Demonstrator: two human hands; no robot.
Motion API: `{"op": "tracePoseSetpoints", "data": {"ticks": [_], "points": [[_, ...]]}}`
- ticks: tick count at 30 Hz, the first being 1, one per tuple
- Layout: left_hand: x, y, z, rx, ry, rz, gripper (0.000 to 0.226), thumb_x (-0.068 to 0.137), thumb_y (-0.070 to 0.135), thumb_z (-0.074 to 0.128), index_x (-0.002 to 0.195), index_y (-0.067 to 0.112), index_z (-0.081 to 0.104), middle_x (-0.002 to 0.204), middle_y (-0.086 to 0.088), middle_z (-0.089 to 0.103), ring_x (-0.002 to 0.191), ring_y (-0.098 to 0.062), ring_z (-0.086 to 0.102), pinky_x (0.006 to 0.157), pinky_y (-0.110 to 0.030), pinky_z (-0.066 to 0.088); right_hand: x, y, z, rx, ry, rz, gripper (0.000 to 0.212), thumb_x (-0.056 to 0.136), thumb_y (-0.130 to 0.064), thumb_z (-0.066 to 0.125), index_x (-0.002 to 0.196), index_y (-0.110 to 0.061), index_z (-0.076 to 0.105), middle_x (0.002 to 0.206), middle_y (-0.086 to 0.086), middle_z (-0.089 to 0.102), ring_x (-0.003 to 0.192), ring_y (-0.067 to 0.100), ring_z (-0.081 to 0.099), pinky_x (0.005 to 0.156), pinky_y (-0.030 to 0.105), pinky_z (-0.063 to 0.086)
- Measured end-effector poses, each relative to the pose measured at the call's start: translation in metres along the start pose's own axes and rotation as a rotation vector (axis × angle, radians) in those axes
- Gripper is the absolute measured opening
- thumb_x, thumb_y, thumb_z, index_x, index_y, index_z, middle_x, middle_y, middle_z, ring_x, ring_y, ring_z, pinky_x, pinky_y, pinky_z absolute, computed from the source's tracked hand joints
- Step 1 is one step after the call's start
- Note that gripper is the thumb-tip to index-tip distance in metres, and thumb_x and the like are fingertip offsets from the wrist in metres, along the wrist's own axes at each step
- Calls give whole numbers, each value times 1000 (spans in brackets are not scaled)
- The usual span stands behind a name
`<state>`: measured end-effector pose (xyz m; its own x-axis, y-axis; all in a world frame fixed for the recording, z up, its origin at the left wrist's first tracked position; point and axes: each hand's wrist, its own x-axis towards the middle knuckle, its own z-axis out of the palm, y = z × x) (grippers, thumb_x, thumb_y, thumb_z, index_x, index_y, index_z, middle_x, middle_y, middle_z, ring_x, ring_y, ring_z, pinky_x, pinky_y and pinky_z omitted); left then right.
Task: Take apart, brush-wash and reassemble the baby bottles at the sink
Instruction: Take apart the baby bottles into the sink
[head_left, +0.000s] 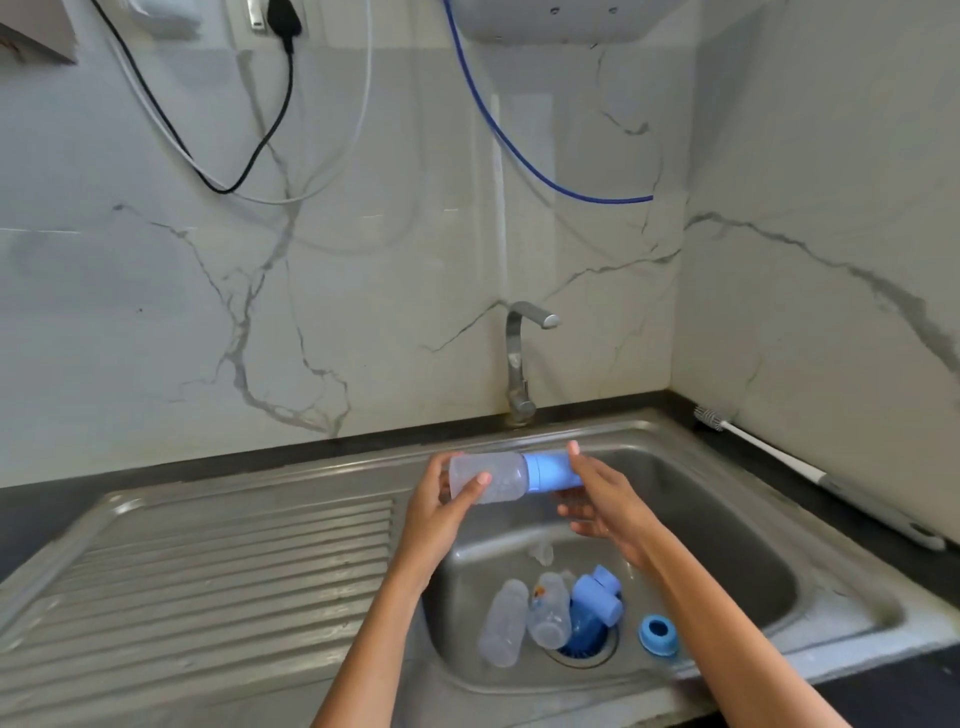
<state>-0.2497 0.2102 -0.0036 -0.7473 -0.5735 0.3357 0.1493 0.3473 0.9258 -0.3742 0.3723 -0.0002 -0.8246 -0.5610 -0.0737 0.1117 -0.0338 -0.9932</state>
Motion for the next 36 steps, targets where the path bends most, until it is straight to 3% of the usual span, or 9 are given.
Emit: {"op": "tracePoseSetpoints", "data": {"ticks": [4,8,12,16,20,25,30,33,36], "points": [[-1,-4,2,157,11,25,19,89,43,61,103,32,55,100,8,64,94,-2,60,73,-9,47,-2,-1,-4,37,-38,-23,39,91,-43,59,108,-8,61,88,11,63,65,13,61,58,22,53],[5,-12,2,198,67,8,30,84,66,52,95,38,56,97,12,61,108,-17,48,96,-36,39,0,-4,-13,78,-132,-79,36,88,-33,63,111,-6,60,107,16,62,85,20,65,72,25,56],[4,-4,5,120,88,-72,25,91,53,52,96,29,58,93,11,58,100,-16,43,85,-28,36,2,-7,-22,145,-193,-153,49,76,-26,68,120,-5,59,118,15,61,107,24,64,84,29,56],[7,-9,-6,-69,110,-124,72,66,77,53,107,17,61,99,-7,64,88,-19,61,68,-24,44,16,-7,-49,430,5,-185,53,67,-16,79,115,-2,62,111,16,64,94,23,69,75,29,60],[4,-13,6,-6,115,-210,44,81,50,67,105,15,53,104,-3,60,99,-19,58,74,-26,44,32,15,-69,-342,499,71,26,80,-18,75,94,1,65,83,13,63,62,18,59,53,26,50],[-1,-15,17,73,81,-174,34,76,45,74,86,23,51,97,0,60,100,-21,57,87,-36,47,23,32,-82,-1060,332,440,12,84,-13,65,91,-6,59,78,7,54,81,24,58,70,30,47],[-3,-21,23,132,49,-124,35,76,40,76,96,19,54,100,-1,62,98,-19,60,80,-30,51,31,45,-77,-1156,263,488,39,90,-12,64,125,-1,54,126,15,57,116,29,56,94,34,46],[-3,-20,22,116,58,-124,37,76,42,76,96,20,54,100,0,62,98,-18,60,77,-28,50,33,32,-72,-1075,241,428,51,90,-25,66,131,0,48,131,17,54,119,31,54,94,36,46],[-2,-19,24,100,62,-146,40,76,44,75,98,17,55,101,-2,62,97,-19,60,74,-26,47,27,11,-56,-667,145,273,64,87,-49,65,127,-2,53,126,12,60,112,25,60,91,35,47]]}}
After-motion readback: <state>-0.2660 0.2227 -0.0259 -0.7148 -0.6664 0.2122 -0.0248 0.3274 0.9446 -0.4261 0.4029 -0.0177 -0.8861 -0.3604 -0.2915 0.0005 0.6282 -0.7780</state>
